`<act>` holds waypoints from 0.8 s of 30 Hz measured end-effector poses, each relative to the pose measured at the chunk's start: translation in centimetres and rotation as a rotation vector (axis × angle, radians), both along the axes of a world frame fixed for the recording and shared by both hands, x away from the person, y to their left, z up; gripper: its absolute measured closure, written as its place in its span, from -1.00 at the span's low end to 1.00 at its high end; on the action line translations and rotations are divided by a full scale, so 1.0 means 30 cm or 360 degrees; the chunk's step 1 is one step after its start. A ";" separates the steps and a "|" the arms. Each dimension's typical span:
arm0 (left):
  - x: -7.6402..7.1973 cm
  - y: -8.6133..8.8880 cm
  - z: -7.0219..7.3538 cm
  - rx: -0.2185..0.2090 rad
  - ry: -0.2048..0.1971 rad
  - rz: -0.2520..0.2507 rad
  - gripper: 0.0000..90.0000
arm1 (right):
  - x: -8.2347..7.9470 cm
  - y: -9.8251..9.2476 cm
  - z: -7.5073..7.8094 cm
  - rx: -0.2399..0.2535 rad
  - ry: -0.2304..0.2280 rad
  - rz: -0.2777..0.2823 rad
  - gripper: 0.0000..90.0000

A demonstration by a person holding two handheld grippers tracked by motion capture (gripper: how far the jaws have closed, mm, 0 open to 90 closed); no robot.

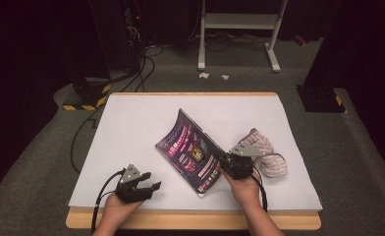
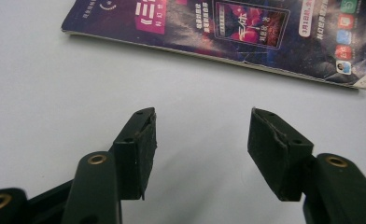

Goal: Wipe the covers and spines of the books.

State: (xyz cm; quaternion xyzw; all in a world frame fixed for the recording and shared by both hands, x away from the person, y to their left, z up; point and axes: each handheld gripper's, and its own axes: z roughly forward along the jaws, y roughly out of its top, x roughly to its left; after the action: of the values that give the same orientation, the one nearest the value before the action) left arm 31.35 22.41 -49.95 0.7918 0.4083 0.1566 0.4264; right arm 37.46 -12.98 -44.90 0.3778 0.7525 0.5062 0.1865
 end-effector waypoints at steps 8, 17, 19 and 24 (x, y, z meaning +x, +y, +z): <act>-0.001 0.008 0.003 -0.0010 -0.0031 0.0018 -0.07 | -0.018 0.015 0.042 0.0029 -0.0068 0.0025 0.87; -0.004 0.022 0.011 -0.0022 -0.0060 0.0040 -0.07 | -0.038 0.042 0.087 0.0014 -0.0151 0.0042 0.87; -0.003 0.027 0.014 -0.0033 -0.0067 0.0049 -0.07 | -0.038 0.047 0.096 0.0016 -0.0161 0.0040 0.87; -0.002 0.038 0.019 -0.0049 -0.0082 0.0064 -0.07 | -0.034 0.052 0.121 0.0026 -0.0183 0.0028 0.88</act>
State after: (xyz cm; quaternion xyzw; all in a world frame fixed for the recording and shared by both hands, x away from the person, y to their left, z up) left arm 31.28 23.55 -49.36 0.7725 0.4154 0.1791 0.4457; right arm 36.44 -11.41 -41.28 0.3429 0.7397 0.5348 0.2220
